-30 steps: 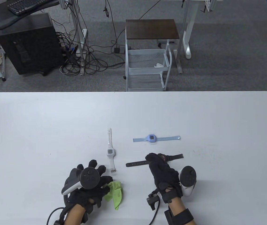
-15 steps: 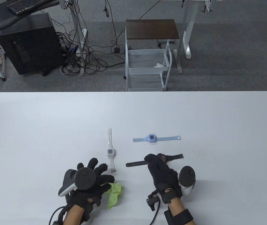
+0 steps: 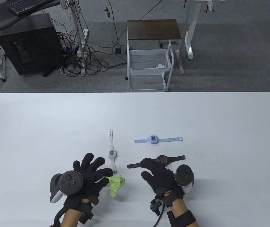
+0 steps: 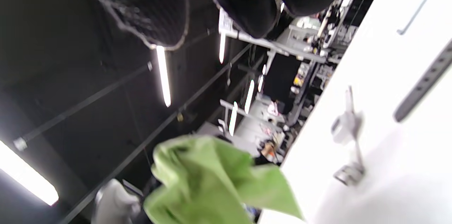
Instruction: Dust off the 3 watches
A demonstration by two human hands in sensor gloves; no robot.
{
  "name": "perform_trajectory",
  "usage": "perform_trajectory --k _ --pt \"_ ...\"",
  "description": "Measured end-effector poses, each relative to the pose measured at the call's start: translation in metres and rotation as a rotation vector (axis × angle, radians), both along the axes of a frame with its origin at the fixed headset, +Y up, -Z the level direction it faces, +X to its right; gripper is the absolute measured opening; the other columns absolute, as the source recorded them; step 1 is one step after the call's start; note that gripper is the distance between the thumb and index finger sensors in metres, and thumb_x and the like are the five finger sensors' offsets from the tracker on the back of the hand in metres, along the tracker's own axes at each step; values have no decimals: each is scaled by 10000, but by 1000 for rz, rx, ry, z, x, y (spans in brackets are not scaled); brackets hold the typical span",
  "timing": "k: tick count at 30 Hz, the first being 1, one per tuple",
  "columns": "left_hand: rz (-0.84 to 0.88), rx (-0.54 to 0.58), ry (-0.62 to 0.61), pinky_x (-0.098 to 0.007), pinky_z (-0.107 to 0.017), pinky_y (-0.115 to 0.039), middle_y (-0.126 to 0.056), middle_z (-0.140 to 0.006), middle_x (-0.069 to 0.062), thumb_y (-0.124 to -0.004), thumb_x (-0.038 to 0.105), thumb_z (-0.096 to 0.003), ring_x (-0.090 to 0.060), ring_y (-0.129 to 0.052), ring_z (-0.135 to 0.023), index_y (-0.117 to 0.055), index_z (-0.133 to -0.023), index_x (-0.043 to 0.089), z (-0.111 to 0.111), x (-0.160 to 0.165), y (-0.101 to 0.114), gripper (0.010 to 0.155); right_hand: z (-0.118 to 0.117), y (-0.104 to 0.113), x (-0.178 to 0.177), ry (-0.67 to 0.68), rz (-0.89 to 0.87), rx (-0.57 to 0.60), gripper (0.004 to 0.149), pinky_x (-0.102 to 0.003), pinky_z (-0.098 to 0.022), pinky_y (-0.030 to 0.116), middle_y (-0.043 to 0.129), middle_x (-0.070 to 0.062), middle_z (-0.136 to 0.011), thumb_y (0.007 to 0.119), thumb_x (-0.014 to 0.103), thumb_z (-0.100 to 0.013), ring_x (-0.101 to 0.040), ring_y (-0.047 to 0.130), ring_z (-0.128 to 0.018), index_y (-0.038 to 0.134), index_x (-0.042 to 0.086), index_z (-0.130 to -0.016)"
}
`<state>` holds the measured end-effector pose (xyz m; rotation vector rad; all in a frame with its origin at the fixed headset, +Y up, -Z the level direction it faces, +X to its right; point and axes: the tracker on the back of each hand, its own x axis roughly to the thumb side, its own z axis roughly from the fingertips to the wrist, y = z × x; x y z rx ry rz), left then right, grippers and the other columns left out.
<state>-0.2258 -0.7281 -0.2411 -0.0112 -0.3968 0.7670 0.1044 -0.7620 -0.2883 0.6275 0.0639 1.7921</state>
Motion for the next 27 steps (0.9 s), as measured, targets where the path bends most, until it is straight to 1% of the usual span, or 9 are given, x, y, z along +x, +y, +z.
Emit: perform_trajectory --k 2,3,7,11,15,17,21,24,27 --pt "21 24 18 -740 -664 -40 -409 -1233 -6 -736 495 -575 -417 -106 -1157 -681 -1008 422 1 -3 2 442 -3 4 -3 34 132 47 671 -780 -546 320 576 -362 -992 834 440 -447 -651 480 -852 708 -7 -932" --pt "31 37 26 -741 -664 -41 -412 -1232 -7 -737 495 -575 -418 -107 -1157 -680 -1008 420 2 -4 4 443 -5 7 -5 36 230 89 670 -776 -548 332 587 -354 -990 842 435 -442 -643 495 -852 709 -2 -932" --pt "60 65 55 -742 -666 -43 -413 -1232 -5 -733 498 -577 -418 -111 -1158 -677 -1010 420 3 -10 8 444 -14 14 -17 44 508 221 646 -751 -557 385 659 -316 -969 876 405 -414 -596 579 -832 741 16 -911" --pt "76 75 89 -746 -664 -47 -427 -1227 -6 -726 502 -578 -423 -121 -1159 -674 -1009 399 3 -12 9 447 -24 16 -35 77 713 278 619 -738 -547 427 713 -299 -931 891 381 -397 -566 638 -791 778 17 -884" --pt "85 93 116 -745 -671 -54 -431 -1227 1 -722 505 -578 -418 -128 -1163 -671 -1009 403 4 -16 10 446 -36 9 -56 147 910 311 608 -729 -549 439 738 -285 -912 895 386 -385 -541 666 -772 796 34 -870" --pt "103 86 124 -746 -668 -51 -431 -1225 -1 -721 505 -579 -419 -127 -1162 -670 -1009 400 3 -18 10 445 -41 8 -65 163 960 319 612 -727 -553 440 743 -278 -910 895 392 -380 -535 674 -768 796 39 -869" --pt "115 81 132 -748 -665 -51 -431 -1225 -6 -715 504 -583 -424 -128 -1161 -662 -1014 392 3 -19 11 448 -48 7 -79 197 967 319 627 -729 -555 446 762 -279 -899 902 412 -369 -535 694 -756 808 38 -863" --pt "126 85 134 -749 -666 -52 -435 -1223 -7 -715 502 -582 -425 -131 -1160 -663 -1012 393 4 -17 11 447 -57 3 -88 207 1063 306 628 -729 -567 436 754 -273 -910 906 403 -366 -531 687 -769 802 42 -869" --pt "127 89 142 -748 -666 -52 -432 -1223 -6 -712 503 -583 -424 -128 -1160 -661 -1013 392 4 -19 11 447 -68 -7 -92 190 1145 291 624 -725 -585 419 739 -259 -927 903 396 -369 -525 670 -790 789 56 -879"
